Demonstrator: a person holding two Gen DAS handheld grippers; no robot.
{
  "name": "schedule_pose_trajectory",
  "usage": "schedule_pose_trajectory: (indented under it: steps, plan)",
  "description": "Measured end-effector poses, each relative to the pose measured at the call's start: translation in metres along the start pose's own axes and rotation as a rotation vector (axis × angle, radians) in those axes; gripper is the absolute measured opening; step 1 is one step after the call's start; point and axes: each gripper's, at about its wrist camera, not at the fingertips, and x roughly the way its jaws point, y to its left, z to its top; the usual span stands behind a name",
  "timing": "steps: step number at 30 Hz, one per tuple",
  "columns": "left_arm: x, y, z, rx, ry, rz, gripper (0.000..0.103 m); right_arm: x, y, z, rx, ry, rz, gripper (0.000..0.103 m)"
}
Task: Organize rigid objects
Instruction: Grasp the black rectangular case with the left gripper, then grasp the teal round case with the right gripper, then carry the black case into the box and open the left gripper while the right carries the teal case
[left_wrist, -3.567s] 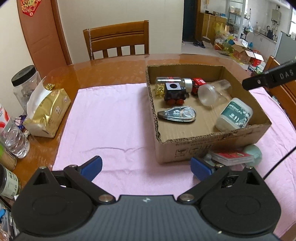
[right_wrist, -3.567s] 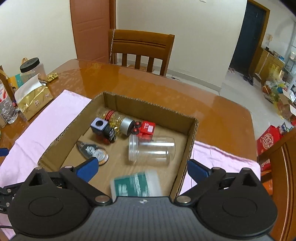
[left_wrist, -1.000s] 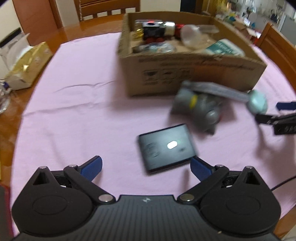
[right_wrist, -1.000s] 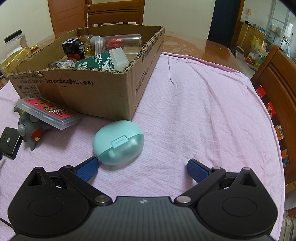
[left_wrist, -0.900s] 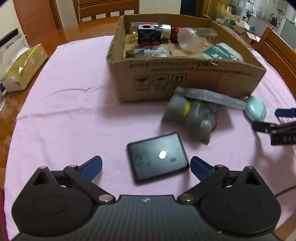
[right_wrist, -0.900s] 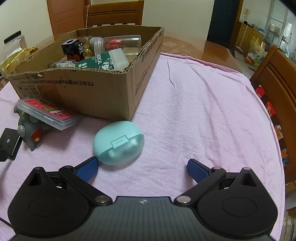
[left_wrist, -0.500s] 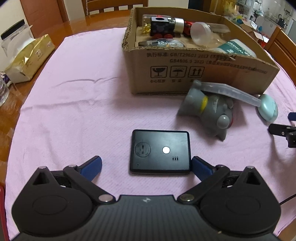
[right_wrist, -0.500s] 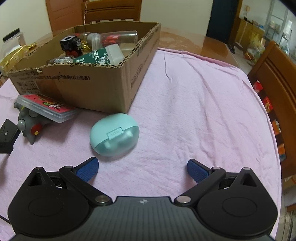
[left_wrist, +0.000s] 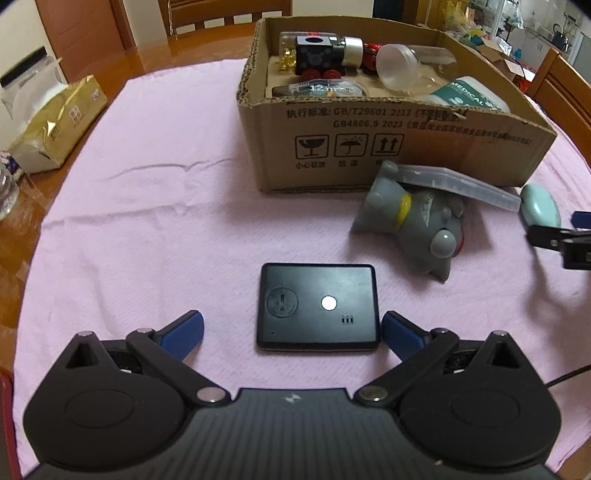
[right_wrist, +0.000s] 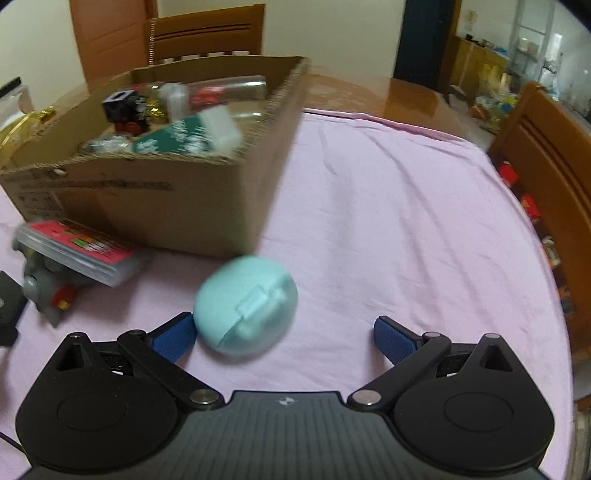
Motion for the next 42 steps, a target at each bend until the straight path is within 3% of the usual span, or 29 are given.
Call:
schedule_pose_trajectory:
  steps: [6, 9, 18, 22, 30, 35, 42]
  plan:
    - [-0.005, -0.013, 0.006, 0.019, -0.012, -0.010, 0.081, -0.004, -0.003, -0.003, 0.000, 0.011, -0.010, 0.103]
    - [-0.004, -0.018, 0.007, 0.019, -0.016, -0.010, 0.080, -0.006, 0.003, -0.004, -0.022, 0.011, 0.007, 0.101]
    - [-0.002, -0.015, 0.009, 0.034, -0.017, -0.037, 0.081, -0.006, 0.020, 0.009, -0.052, -0.022, 0.055, 0.070]
    - [-0.003, -0.016, 0.009, 0.060, -0.026, -0.049, 0.073, -0.006, 0.017, 0.012, -0.051, -0.022, 0.044, 0.060]
    - [-0.002, -0.013, 0.011, 0.098, -0.027, -0.065, 0.076, -0.006, 0.011, 0.012, -0.056, 0.001, 0.058, 0.061]
    - [-0.002, -0.015, 0.015, 0.109, -0.016, -0.084, 0.070, -0.003, 0.018, 0.016, -0.053, 0.004, 0.046, 0.062]
    - [-0.001, -0.015, 0.016, 0.129, -0.003, -0.095, 0.069, -0.004, 0.015, 0.018, -0.084, 0.024, 0.060, 0.058]
